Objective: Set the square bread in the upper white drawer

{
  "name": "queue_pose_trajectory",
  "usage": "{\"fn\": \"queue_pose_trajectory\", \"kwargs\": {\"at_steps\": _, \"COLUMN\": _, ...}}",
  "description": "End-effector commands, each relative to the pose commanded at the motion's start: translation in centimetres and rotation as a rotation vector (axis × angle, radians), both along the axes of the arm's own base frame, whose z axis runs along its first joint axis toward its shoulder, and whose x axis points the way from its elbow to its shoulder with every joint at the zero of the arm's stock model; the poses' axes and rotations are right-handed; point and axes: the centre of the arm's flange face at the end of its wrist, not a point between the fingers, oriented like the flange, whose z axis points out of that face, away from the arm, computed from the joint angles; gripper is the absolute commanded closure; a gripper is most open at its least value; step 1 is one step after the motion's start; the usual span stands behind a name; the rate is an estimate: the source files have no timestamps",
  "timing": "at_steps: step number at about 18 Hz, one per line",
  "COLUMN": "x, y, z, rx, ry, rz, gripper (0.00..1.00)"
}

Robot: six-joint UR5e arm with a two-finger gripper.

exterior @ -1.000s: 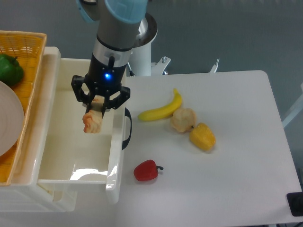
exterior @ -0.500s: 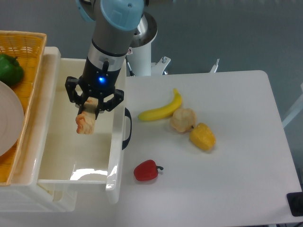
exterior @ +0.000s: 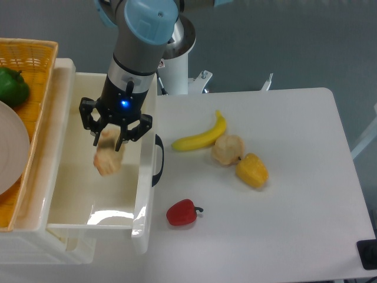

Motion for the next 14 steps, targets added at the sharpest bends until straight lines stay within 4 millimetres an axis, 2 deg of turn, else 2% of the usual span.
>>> {"fn": "queue_pose_trajectory", "kwargs": {"at_steps": 7, "x": 0.0, "y": -0.1, "z": 0.2, "rx": 0.004, "ry": 0.008, "rz": -0.004, "gripper": 0.34}}
{"fn": "queue_pose_trajectory", "kwargs": {"at_steps": 12, "x": -0.4, "y": -0.6, "z": 1.3, "rx": 0.027, "ry": 0.033, "rz": -0.005, "gripper": 0.34}}
{"fn": "queue_pose_trajectory", "kwargs": {"at_steps": 14, "x": -1.3, "y": -1.4, "z": 2.2, "rx": 0.038, "ry": 0.046, "rz": 0.017, "gripper": 0.34}}
